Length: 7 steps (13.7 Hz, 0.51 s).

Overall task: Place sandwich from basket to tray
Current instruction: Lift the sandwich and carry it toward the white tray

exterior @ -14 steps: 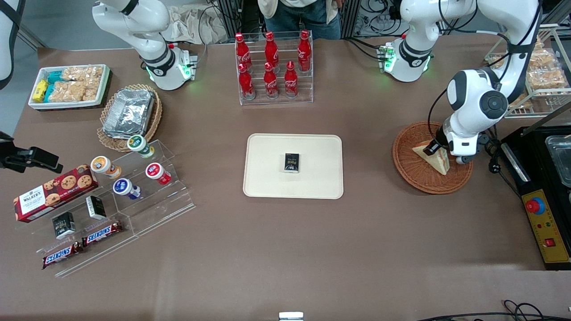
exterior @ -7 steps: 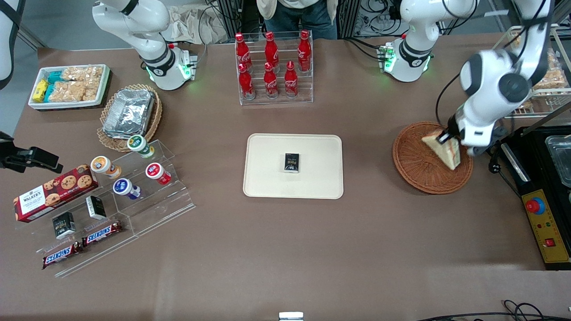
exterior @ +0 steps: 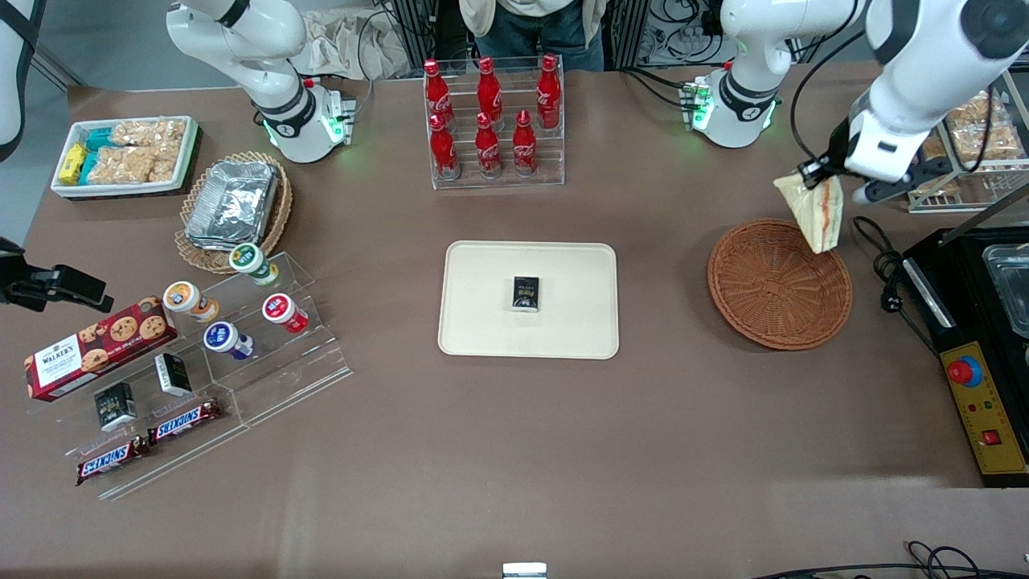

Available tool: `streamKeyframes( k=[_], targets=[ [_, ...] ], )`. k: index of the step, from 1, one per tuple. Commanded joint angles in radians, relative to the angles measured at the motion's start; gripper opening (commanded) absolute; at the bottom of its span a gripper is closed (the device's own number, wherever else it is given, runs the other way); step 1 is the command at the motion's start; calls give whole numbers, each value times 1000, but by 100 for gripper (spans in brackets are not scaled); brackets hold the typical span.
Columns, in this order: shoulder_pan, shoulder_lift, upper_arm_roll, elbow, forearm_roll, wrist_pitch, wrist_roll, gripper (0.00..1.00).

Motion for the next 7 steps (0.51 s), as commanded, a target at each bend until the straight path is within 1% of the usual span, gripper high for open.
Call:
streamKeyframes(
  k=[1, 3, 4, 5, 7],
  targets=[
    [-81, 50, 1, 72, -30, -19, 41, 0],
    [-192, 102, 0, 69, -39, 61, 25, 0],
    [-251, 126, 0, 69, -64, 92, 12, 0],
    [-310, 149, -2, 69, -77, 127, -39, 0],
    [-408, 195, -43, 71, -94, 234, -222, 0]
  ],
)
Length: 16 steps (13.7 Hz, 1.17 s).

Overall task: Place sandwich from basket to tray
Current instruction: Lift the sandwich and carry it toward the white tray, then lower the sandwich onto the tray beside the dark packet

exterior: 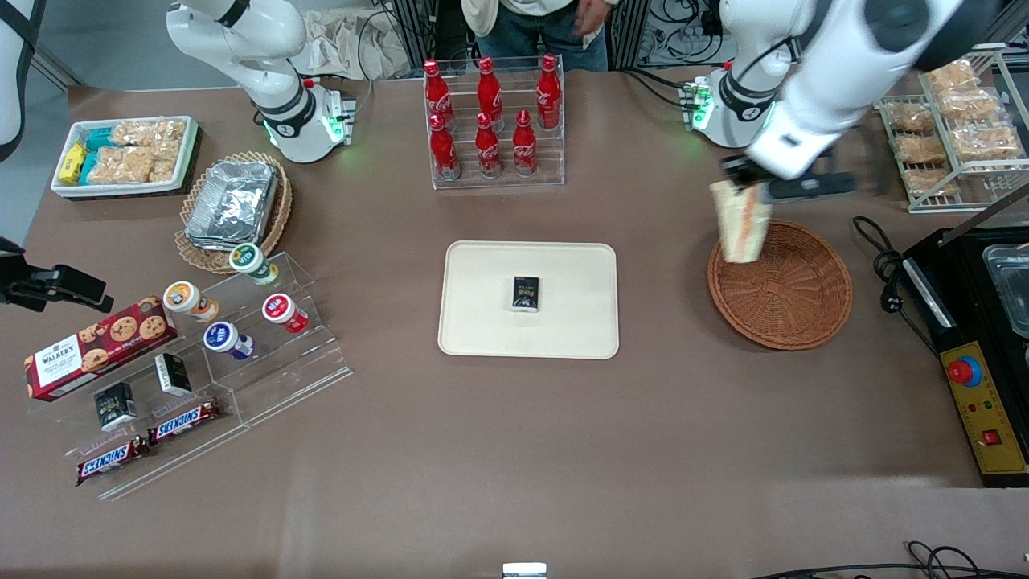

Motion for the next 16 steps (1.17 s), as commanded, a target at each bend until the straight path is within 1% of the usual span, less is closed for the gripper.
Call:
streamKeyframes(
  k=[1, 4, 7, 10, 12, 14, 16],
  targets=[
    [-117, 81, -52, 26, -21, 127, -213, 0],
    [-142, 221, -147, 36, -19, 313, -331, 0],
    [-142, 341, -165, 33, 2, 391, -332, 0],
    [-142, 477, -165, 33, 88, 468, -342, 0],
    [-143, 523, -164, 36, 117, 503, -347, 0],
    [-143, 546, -164, 41, 177, 513, -352, 0],
    [-140, 574, -162, 52, 206, 513, -352, 0]
  ],
)
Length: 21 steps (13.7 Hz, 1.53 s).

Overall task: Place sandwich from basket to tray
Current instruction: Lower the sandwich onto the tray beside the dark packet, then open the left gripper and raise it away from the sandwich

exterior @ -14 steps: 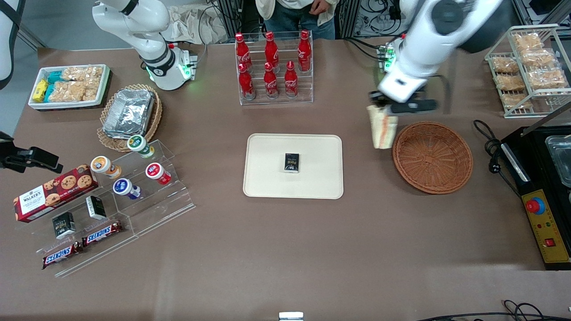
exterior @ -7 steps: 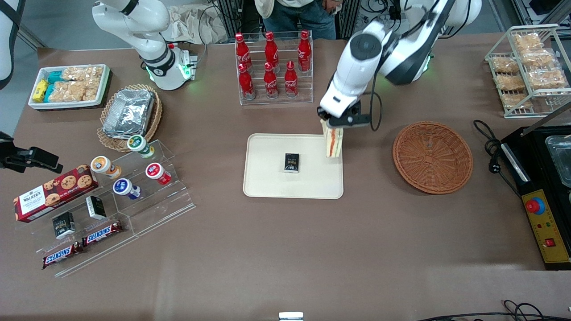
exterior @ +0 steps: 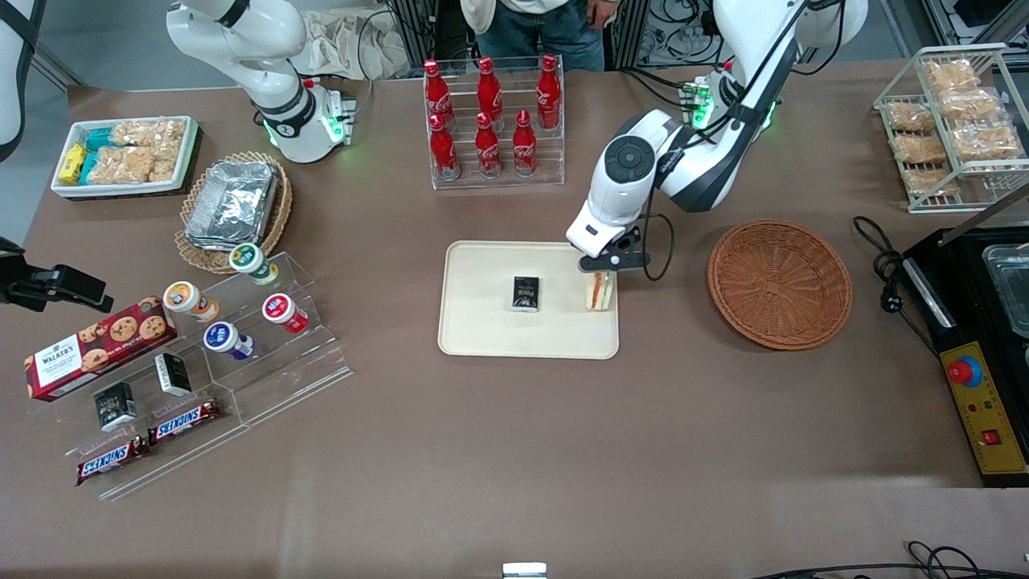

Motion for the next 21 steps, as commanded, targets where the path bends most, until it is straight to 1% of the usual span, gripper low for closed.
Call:
streamKeyframes(
  k=[1, 3, 5, 6, 7, 8, 9, 11, 12, 14, 16, 18, 21],
  targets=[
    [2, 42, 2, 45, 54, -8, -22, 0],
    [2, 75, 2, 65, 85, -6, -40, 0],
    [4, 97, 3, 82, 99, -8, -50, 0],
    [4, 108, 3, 93, 100, -8, -51, 7],
    [5, 121, 5, 103, 102, -8, -48, 40],
    [7, 131, 5, 114, 119, -8, -48, 81],
    [10, 132, 5, 119, 134, -8, -50, 99],
    [13, 125, 5, 157, 134, -31, -95, 100],
    [13, 114, 6, 189, 134, -72, -118, 100],
    [17, 82, 5, 313, 131, -254, -103, 100],
    [49, 43, 3, 443, 105, -434, -77, 100],
    [106, -44, 5, 508, 30, -581, -9, 100],
    [287, -164, 6, 563, -71, -768, 244, 100]
  ],
)
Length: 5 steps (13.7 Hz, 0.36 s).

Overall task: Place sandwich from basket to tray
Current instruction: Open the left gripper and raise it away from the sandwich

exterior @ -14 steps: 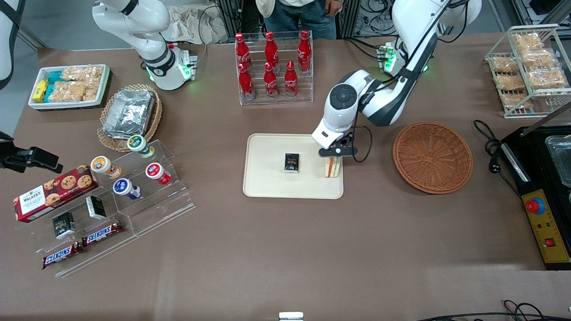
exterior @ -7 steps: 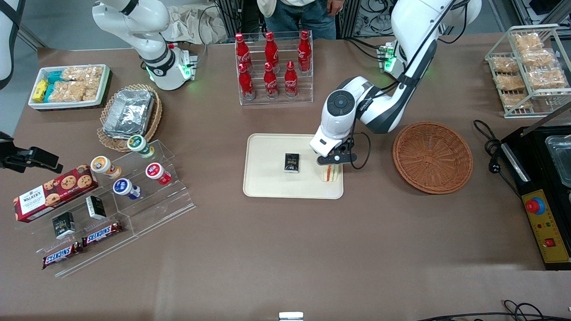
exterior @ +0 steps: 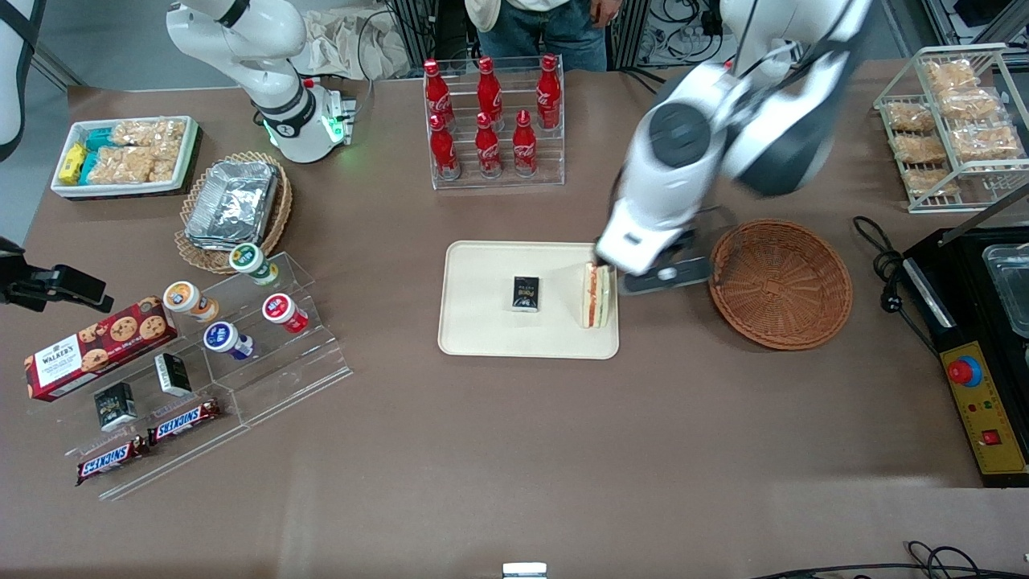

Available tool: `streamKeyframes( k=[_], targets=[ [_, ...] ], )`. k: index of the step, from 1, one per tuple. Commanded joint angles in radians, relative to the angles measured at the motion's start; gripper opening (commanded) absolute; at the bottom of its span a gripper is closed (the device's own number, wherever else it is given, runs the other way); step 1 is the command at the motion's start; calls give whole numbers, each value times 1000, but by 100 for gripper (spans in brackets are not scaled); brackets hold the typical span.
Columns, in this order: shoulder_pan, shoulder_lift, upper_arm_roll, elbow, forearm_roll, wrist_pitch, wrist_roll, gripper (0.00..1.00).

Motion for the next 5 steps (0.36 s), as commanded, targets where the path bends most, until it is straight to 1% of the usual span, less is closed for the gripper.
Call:
streamKeyframes(
  k=[1, 2, 3, 5],
  targets=[
    [155, -97, -5, 17, -68, -130, 188, 100],
    [171, -112, 10, 19, -60, -144, 222, 100],
    [172, -120, 45, 34, -60, -144, 271, 100],
    [172, -97, 82, 123, -65, -228, 354, 100]
  ],
)
